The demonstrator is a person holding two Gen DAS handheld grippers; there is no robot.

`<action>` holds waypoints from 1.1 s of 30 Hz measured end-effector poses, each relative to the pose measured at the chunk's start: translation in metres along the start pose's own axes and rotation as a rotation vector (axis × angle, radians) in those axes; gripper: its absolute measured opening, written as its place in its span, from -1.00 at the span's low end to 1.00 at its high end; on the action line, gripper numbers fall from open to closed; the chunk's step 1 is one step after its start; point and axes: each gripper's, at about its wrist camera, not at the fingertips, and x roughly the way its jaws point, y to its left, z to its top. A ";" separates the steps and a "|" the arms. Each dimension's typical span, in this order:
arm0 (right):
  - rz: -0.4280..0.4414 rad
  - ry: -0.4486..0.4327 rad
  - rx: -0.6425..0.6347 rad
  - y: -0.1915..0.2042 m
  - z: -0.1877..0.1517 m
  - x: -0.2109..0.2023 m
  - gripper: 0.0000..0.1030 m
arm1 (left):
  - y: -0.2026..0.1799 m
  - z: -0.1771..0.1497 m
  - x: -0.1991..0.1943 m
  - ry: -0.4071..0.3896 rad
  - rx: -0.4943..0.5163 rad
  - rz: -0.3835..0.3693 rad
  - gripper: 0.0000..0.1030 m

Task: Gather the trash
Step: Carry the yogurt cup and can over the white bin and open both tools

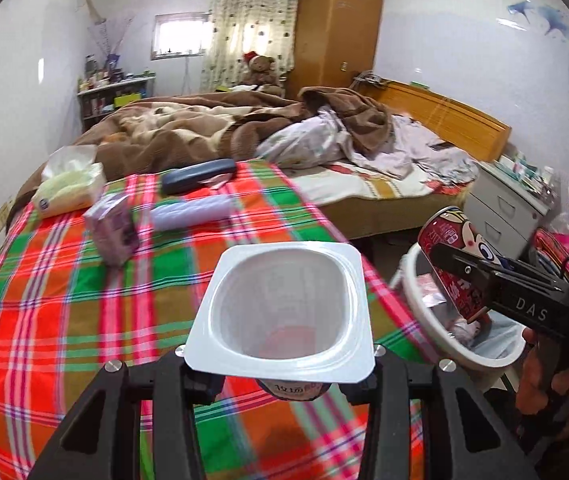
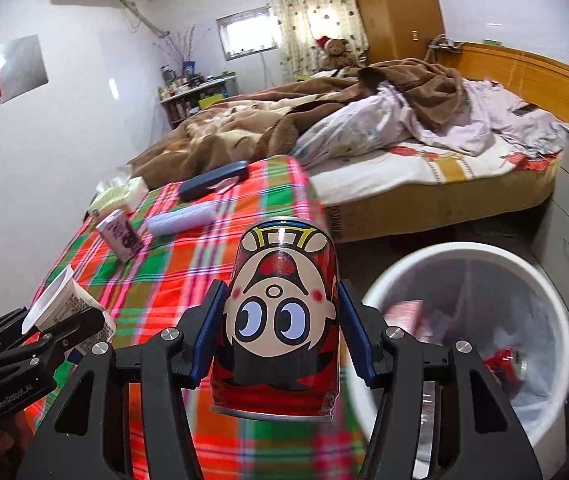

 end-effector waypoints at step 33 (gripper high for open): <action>-0.237 0.146 0.115 -0.150 -0.030 -0.004 0.10 | -0.185 0.006 0.124 0.198 0.189 -0.265 0.00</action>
